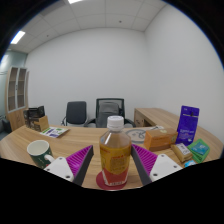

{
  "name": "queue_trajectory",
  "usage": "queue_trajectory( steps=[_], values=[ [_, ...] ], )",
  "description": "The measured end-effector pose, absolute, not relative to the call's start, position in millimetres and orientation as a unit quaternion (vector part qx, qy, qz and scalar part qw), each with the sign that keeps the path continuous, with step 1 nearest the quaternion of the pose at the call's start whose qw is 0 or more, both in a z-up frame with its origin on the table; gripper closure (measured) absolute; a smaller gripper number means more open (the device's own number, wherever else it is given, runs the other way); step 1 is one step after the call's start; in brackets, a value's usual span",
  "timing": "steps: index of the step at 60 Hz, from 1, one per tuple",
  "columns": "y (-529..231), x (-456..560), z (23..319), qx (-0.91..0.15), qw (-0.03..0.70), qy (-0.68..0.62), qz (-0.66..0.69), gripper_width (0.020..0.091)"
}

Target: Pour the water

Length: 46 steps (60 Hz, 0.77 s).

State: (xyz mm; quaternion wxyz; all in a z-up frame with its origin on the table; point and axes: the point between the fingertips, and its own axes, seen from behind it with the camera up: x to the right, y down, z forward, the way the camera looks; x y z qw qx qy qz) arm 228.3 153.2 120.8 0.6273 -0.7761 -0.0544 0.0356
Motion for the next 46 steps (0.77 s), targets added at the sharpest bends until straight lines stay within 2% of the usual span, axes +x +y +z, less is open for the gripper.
queue_trajectory(
  steps=[1, 4, 18, 25, 36, 46],
  values=[
    [147.5, 234.5, 123.9, -0.777, 0.626, -0.055, 0.039, 0.0242],
    [135.1, 238.4, 130.3, -0.777, 0.625, -0.053, 0.041, 0.0275],
    [33.4, 253.0, 173.3, -0.761, 0.648, -0.035, 0.003, 0.0265],
    [-53.5, 233.7, 188.8, -0.750, 0.660, -0.030, 0.031, 0.0266],
    [-165.1, 196.6, 172.2, -0.752, 0.652, -0.040, 0.086, 0.0263],
    [-208.8, 184.6, 158.5, -0.760, 0.640, -0.051, 0.102, 0.0259]
  ],
)
